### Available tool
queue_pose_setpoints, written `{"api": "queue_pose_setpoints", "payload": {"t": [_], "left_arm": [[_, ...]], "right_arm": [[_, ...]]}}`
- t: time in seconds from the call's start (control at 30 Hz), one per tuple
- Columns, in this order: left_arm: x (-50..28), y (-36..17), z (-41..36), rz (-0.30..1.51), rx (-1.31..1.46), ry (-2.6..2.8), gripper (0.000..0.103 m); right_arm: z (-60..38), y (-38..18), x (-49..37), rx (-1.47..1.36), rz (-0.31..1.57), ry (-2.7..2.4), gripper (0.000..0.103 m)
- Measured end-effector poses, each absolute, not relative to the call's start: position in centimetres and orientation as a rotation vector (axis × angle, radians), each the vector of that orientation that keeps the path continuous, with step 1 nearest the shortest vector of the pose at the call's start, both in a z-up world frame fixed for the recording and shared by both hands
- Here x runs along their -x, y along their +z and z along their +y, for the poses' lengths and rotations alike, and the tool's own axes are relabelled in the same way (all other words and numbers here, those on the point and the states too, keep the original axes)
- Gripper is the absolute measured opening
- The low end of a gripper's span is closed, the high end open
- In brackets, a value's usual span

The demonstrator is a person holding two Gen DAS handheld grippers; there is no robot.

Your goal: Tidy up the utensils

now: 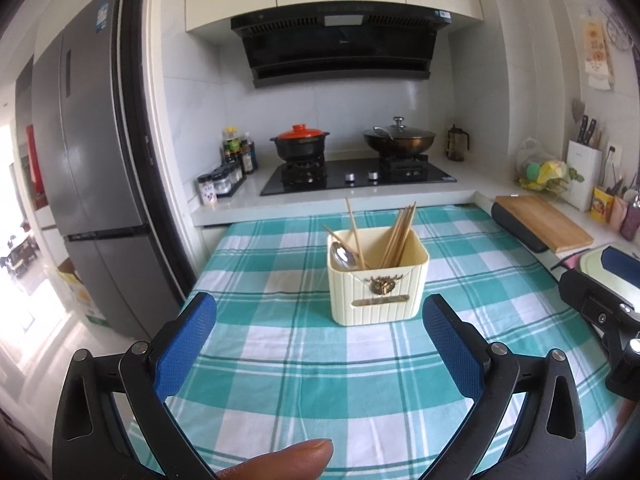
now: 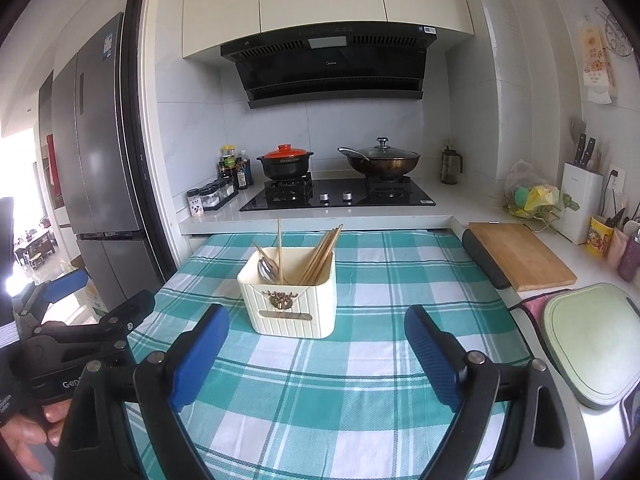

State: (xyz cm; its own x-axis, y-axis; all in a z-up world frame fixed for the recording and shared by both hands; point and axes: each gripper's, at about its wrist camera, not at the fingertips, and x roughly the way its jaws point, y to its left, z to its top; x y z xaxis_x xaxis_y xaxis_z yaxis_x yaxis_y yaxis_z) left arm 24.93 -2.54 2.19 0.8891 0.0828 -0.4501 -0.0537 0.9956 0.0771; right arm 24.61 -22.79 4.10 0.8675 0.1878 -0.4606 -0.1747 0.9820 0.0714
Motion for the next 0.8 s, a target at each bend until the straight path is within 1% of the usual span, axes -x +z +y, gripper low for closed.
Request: {"api": "queue_pose_setpoints", "payload": {"t": [0.8], "left_arm": [[-22.6,3.9,-1.8,0.461,-0.028,0.042,0.103]], "right_arm": [[-21.0,5.8,-22.5,0.030,0.482,0.222,0.091]]}}
